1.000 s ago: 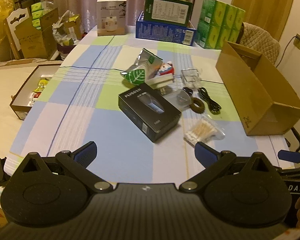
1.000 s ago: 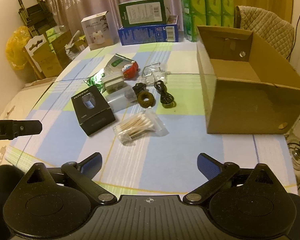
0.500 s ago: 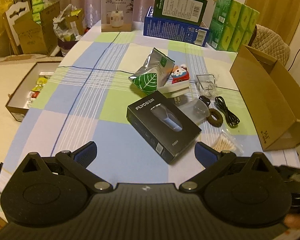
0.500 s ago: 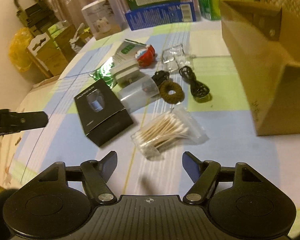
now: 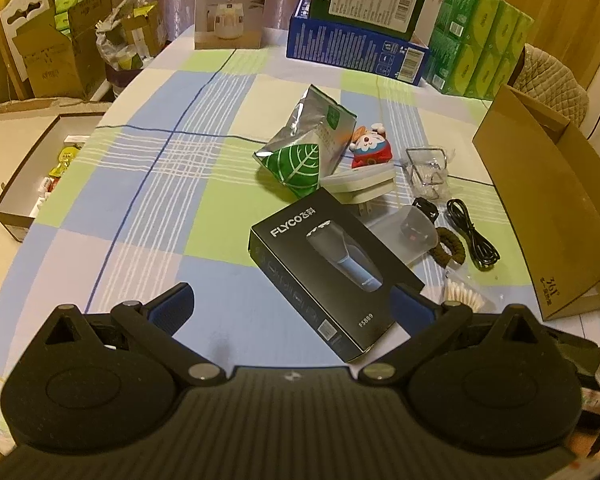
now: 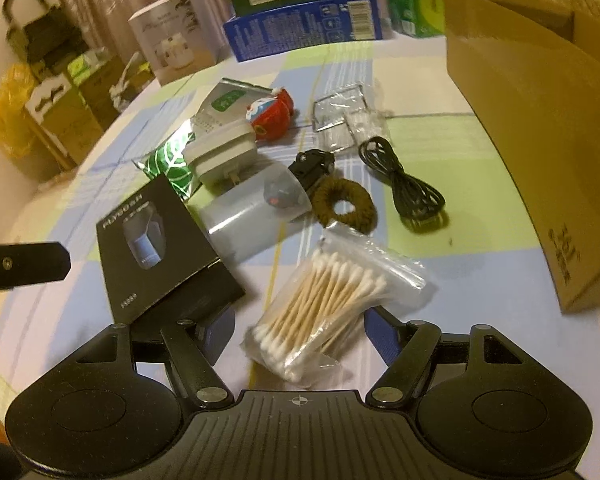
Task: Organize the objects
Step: 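Grasp the black FLYCO box with the left tool while the right tool grasps the cotton swab bag, then carry both items to the cardboard box while the left tool lowers the FLYCO box inside and opens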
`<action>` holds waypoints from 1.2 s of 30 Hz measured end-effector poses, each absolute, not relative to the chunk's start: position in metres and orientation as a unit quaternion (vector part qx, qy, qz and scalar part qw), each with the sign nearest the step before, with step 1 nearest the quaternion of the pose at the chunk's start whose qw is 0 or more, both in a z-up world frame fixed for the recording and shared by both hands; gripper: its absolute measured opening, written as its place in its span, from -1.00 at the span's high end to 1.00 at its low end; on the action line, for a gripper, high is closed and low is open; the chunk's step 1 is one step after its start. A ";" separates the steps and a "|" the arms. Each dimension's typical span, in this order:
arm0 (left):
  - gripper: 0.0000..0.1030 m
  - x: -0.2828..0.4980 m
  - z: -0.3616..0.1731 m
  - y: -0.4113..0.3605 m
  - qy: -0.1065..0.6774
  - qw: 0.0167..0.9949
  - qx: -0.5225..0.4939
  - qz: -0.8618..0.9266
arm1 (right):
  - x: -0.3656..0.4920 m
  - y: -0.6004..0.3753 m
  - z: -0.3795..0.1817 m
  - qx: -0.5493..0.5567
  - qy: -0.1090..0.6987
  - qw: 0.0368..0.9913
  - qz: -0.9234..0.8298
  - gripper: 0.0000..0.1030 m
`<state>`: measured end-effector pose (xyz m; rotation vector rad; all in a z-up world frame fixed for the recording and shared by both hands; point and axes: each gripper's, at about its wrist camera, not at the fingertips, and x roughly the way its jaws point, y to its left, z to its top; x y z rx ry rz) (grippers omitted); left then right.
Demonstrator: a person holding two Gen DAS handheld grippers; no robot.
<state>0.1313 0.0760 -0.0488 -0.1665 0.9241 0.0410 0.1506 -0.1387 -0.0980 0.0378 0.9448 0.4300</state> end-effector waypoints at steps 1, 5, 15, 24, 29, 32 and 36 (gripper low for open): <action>-0.99 0.133 -0.051 0.076 0.449 0.890 -0.081 0.018 | 0.150 -0.137 -0.099 0.004 0.448 0.871 0.204 0.00; -0.99 0.135 -0.054 0.075 0.453 0.888 -0.080 0.017 | 0.153 -0.143 -0.097 -0.015 0.446 0.866 0.224 0.50; -0.99 0.136 -0.054 0.079 0.463 0.882 -0.079 0.018 | 0.123 -0.118 -0.084 -0.090 0.435 0.805 0.392 0.61; -0.98 0.157 -0.076 0.069 0.490 0.870 -0.044 0.011 | 0.125 -0.160 -0.089 -0.059 0.452 0.833 0.315 0.61; -0.72 0.180 -0.086 0.066 0.500 0.865 -0.035 0.003 | 0.127 -0.173 -0.091 -0.052 0.458 0.838 0.294 0.61; -0.67 0.191 -0.094 0.065 0.515 0.857 -0.027 0.002 | 0.129 -0.176 -0.090 -0.046 0.457 0.840 0.290 0.61; -0.56 0.195 -0.101 0.064 0.525 0.851 -0.014 0.002 | 0.132 -0.176 -0.091 -0.039 0.455 0.841 0.289 0.61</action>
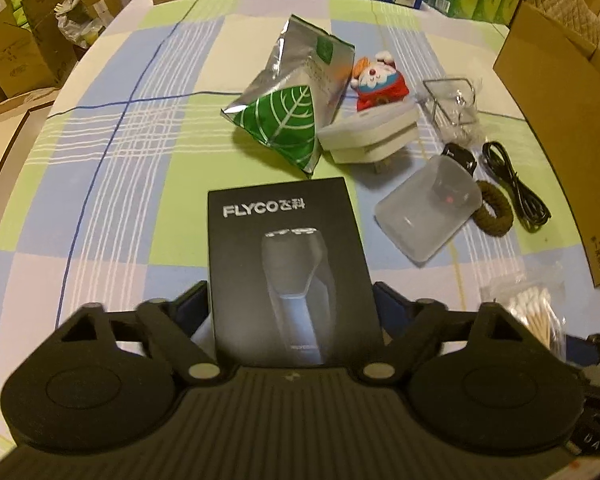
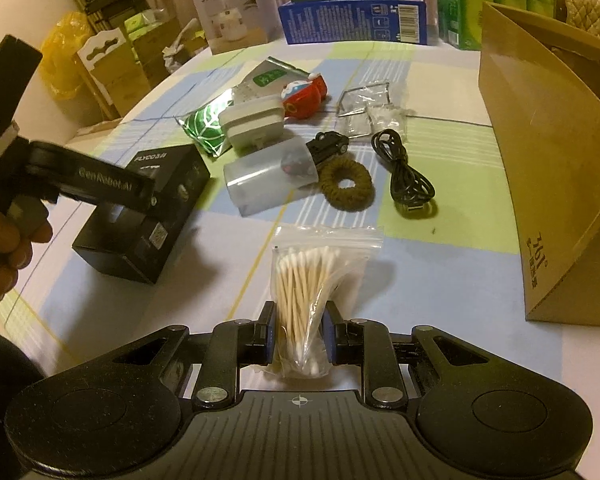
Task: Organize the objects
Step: 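Carry both items to the cardboard box while the left tool lowers the FLYCO box inside and opens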
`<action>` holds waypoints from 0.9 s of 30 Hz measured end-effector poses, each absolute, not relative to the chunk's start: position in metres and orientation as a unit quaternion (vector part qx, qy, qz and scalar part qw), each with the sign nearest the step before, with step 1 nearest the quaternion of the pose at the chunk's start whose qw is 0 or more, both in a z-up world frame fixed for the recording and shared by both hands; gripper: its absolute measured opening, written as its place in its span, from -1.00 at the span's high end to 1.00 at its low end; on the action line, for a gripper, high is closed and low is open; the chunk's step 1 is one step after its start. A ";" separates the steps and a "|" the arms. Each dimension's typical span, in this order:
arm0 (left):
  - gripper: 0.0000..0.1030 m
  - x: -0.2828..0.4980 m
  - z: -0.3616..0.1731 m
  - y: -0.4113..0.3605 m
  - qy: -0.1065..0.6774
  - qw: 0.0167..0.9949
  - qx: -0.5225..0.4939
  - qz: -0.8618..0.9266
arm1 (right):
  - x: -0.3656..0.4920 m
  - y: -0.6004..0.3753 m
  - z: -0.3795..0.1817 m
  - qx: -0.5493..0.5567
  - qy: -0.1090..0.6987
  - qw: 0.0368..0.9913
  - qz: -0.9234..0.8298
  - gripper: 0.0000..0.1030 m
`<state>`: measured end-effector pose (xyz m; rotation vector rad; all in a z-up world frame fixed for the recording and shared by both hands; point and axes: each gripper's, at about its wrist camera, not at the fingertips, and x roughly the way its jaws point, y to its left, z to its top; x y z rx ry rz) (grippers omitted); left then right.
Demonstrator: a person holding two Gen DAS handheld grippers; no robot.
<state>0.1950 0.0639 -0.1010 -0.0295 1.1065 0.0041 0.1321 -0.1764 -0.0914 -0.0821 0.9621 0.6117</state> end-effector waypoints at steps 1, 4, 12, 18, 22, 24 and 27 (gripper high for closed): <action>-0.55 0.194 -0.101 0.064 0.525 0.851 -0.013 0.002 | 0.133 -0.177 -0.092 -0.037 0.456 0.841 0.289 0.61; -0.53 0.192 -0.099 0.062 0.525 0.851 -0.011 0.005 | 0.134 -0.178 -0.091 -0.033 0.455 0.843 0.287 0.61; -0.52 0.171 -0.082 0.048 0.514 0.858 -0.019 -0.008 | 0.128 -0.188 -0.078 -0.025 0.443 0.852 0.277 0.61; -0.52 0.151 -0.060 0.030 0.500 0.865 -0.021 -0.018 | 0.118 -0.203 -0.054 -0.014 0.424 0.865 0.269 0.61; -0.53 0.136 -0.044 0.020 0.488 0.872 -0.029 -0.028 | 0.110 -0.214 -0.037 -0.007 0.411 0.873 0.261 0.61; -0.53 0.128 -0.035 0.013 0.481 0.875 -0.028 -0.033 | 0.104 -0.221 -0.029 -0.005 0.404 0.877 0.258 0.61; -0.53 0.118 -0.023 0.002 0.472 0.880 -0.027 -0.041 | 0.096 -0.231 -0.018 0.001 0.396 0.883 0.252 0.61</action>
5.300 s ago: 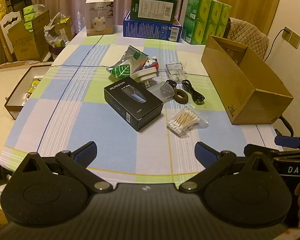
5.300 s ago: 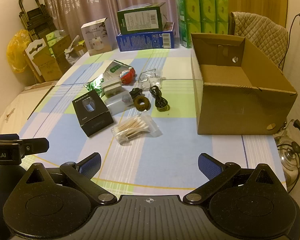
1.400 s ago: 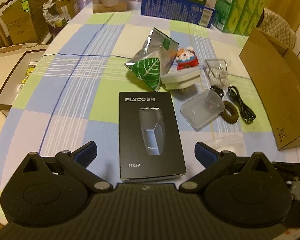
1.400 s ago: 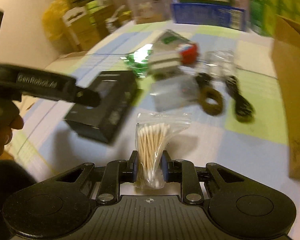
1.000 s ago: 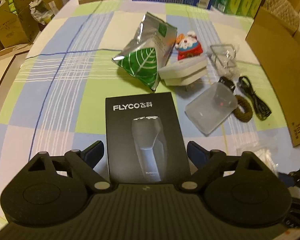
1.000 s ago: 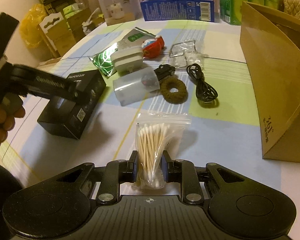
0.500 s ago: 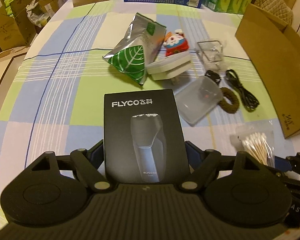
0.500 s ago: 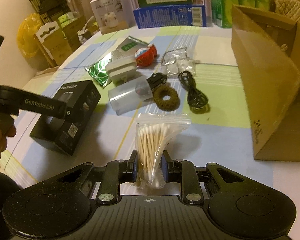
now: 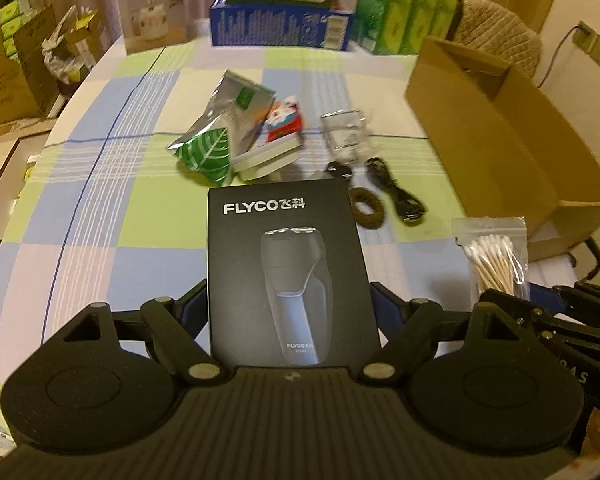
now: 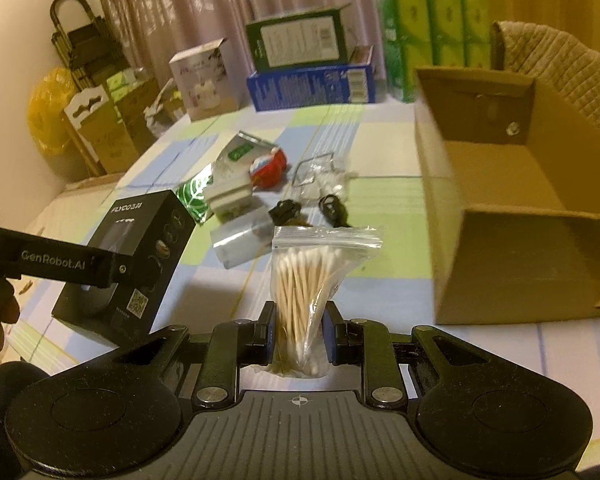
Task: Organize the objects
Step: 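Carry both items to the cardboard box while the left tool lowers the FLYCO box inside and opens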
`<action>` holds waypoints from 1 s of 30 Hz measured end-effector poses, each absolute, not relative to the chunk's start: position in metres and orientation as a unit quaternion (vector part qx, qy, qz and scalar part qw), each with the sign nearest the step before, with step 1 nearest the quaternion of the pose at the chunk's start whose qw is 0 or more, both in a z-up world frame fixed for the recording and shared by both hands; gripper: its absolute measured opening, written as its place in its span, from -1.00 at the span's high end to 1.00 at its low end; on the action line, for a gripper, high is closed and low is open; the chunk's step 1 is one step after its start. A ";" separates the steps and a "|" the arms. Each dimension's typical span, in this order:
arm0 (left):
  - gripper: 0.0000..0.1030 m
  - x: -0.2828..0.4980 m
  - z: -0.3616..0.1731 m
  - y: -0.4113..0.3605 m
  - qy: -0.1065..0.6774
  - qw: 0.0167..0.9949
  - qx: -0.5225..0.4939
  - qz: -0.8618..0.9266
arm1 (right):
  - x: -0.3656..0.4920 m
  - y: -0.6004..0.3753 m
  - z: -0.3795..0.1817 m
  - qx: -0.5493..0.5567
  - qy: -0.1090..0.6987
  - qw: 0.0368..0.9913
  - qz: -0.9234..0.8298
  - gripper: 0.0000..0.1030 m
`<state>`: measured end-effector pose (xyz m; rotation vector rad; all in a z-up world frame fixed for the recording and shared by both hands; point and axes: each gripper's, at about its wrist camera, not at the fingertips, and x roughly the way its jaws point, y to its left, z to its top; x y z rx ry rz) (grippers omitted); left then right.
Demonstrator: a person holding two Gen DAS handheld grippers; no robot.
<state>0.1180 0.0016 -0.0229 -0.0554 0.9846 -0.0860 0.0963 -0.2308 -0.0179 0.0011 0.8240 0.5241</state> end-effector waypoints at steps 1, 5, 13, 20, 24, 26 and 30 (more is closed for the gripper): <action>-0.53 0.115 -0.019 -0.002 0.470 0.881 -0.027 -0.045 | 0.094 -0.235 -0.014 0.002 0.393 0.885 0.250 0.61; -0.53 0.104 -0.005 -0.016 0.459 0.886 -0.028 -0.057 | 0.085 -0.248 -0.003 0.006 0.385 0.891 0.240 0.61; -0.53 0.090 0.017 -0.043 0.441 0.893 -0.022 -0.085 | 0.071 -0.270 0.019 0.013 0.368 0.903 0.222 0.61; -0.53 0.091 0.031 -0.067 0.428 0.897 -0.011 -0.111 | 0.070 -0.289 0.038 0.017 0.349 0.914 0.205 0.61; -0.53 0.098 0.038 -0.084 0.422 0.897 -0.003 -0.127 | 0.075 -0.305 0.050 0.020 0.338 0.921 0.193 0.61; -0.53 0.104 0.042 -0.095 0.419 0.898 -0.001 -0.138 | 0.080 -0.313 0.055 0.020 0.333 0.924 0.185 0.61; -0.53 0.116 0.049 -0.117 0.412 0.897 0.005 -0.158 | 0.092 -0.332 0.063 0.020 0.327 0.930 0.168 0.61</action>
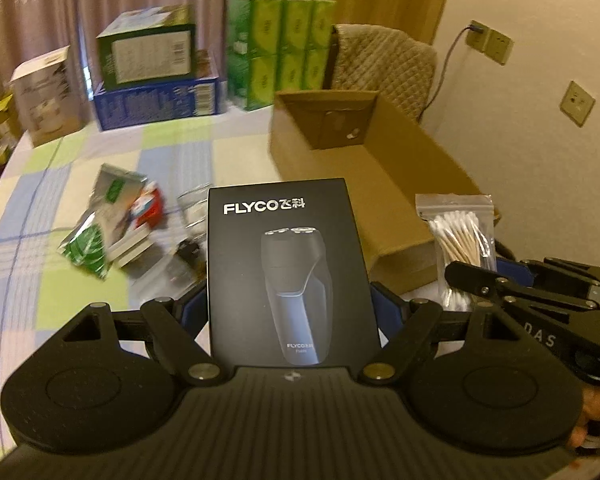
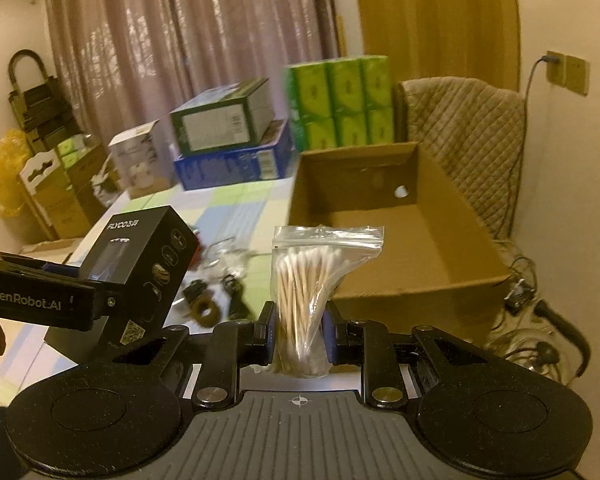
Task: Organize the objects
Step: 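Carry both items to the cardboard box while the left tool lowers the FLYCO box inside and opens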
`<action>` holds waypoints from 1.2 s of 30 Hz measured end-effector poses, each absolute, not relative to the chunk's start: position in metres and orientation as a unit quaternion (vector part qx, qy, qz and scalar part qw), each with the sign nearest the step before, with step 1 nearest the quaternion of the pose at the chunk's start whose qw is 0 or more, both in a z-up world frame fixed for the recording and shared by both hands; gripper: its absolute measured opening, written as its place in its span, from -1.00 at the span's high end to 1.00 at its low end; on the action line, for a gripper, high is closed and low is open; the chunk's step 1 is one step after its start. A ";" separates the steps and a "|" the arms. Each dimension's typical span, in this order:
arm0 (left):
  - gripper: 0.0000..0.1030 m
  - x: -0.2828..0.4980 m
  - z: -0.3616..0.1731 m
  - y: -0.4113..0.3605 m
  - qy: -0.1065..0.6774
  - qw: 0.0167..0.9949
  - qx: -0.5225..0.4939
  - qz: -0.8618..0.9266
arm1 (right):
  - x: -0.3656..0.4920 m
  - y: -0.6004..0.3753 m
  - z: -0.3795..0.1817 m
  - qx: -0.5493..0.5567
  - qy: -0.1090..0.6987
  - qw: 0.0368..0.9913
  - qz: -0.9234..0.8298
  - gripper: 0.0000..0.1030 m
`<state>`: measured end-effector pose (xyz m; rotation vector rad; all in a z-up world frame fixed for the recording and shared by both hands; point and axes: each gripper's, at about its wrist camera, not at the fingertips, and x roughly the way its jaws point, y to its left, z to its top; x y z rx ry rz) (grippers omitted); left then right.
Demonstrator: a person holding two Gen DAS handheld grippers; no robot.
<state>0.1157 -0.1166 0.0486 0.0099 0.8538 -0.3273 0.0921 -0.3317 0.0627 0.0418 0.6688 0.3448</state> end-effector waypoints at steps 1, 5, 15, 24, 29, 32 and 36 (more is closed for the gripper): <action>-0.53 0.119 0.050 -0.122 0.410 0.897 0.006 -0.163 | 0.095 -0.336 0.065 0.020 0.325 0.931 0.164 0.61; -0.53 0.134 0.057 -0.145 0.405 0.896 0.011 -0.181 | 0.108 -0.357 0.070 0.019 0.320 0.936 0.147 0.61; -0.53 0.180 0.056 -0.196 0.410 0.888 0.014 -0.210 | 0.155 -0.398 0.072 0.022 0.324 0.937 0.127 0.61; -0.53 0.219 0.044 -0.230 0.416 0.881 0.015 -0.226 | 0.192 -0.420 0.058 0.042 0.341 0.932 0.115 0.61; -0.54 0.235 0.034 -0.245 0.423 0.875 0.022 -0.235 | 0.204 -0.428 0.052 0.047 0.349 0.930 0.110 0.61; -0.54 0.241 0.030 -0.249 0.425 0.873 0.024 -0.238 | 0.209 -0.431 0.049 0.049 0.352 0.929 0.106 0.61; -0.54 0.247 0.026 -0.253 0.425 0.873 0.026 -0.238 | 0.214 -0.434 0.045 0.054 0.355 0.928 0.102 0.61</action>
